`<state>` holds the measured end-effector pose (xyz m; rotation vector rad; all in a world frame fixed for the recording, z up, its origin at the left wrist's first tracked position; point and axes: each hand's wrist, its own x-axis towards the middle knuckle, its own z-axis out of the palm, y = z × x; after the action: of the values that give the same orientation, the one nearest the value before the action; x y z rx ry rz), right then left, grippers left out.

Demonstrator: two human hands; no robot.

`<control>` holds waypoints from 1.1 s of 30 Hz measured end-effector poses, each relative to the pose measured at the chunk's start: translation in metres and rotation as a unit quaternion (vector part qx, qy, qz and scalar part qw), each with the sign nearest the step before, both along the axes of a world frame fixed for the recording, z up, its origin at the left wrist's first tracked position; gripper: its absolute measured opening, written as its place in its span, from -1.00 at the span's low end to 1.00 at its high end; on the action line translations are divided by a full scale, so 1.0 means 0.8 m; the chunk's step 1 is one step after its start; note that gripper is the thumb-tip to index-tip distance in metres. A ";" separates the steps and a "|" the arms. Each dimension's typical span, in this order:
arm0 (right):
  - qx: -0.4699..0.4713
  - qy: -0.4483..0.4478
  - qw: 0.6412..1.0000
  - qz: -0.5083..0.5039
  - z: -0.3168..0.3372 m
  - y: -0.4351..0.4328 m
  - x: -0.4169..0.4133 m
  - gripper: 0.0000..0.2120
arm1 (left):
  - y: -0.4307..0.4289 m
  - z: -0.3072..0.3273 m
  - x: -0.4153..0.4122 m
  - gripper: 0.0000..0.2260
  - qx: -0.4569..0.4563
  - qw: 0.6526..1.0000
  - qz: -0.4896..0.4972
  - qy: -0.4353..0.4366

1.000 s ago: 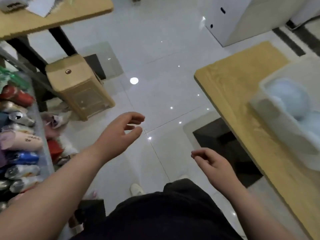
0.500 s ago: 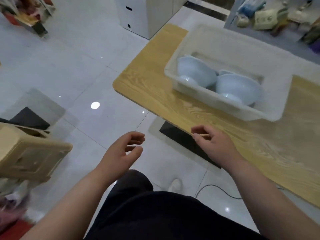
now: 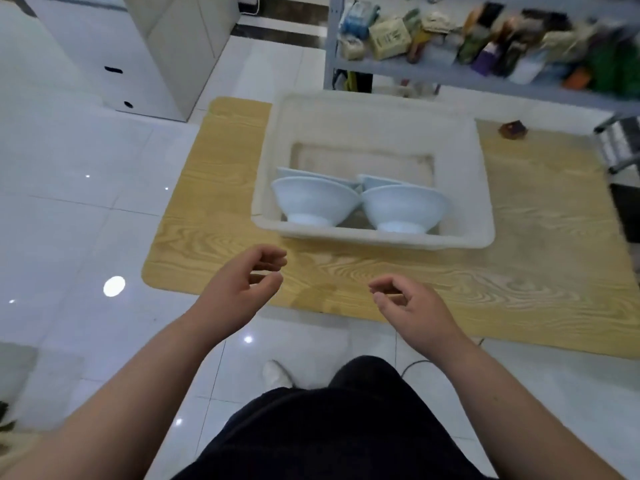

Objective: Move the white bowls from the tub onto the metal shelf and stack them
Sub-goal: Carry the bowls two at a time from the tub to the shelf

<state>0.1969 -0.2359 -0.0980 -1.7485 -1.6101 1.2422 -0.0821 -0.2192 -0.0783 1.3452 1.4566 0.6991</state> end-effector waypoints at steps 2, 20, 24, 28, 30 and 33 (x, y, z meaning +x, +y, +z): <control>0.015 -0.018 1.000 -0.011 0.003 0.018 -0.003 -0.76 | 0.040 0.004 0.003 -0.74 0.026 0.999 -0.015 0.014; -0.119 -0.250 0.933 0.229 0.002 0.364 0.111 -0.76 | 0.368 -0.027 0.106 -0.69 -0.110 0.842 -0.344 0.401; -0.156 -0.242 0.910 0.299 -0.028 0.386 0.109 -0.71 | 0.385 -0.063 0.111 -0.67 -0.144 0.750 -0.419 0.491; -0.168 -0.270 0.882 0.348 -0.039 0.389 0.105 -0.75 | 0.387 -0.071 0.117 -0.85 -0.136 0.730 -0.435 0.509; -0.141 -0.289 0.878 0.355 -0.042 0.385 0.103 -0.88 | 0.385 -0.070 0.117 -0.88 -0.120 0.737 -0.424 0.513; -0.083 -0.326 0.882 0.329 -0.040 0.377 0.098 -0.88 | 0.384 -0.065 0.112 -0.84 -0.072 0.756 -0.392 0.519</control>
<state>0.2757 0.0656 -0.1302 -1.9167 -2.7350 1.1306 0.0073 0.0876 -0.1304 2.1338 1.4280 -0.8534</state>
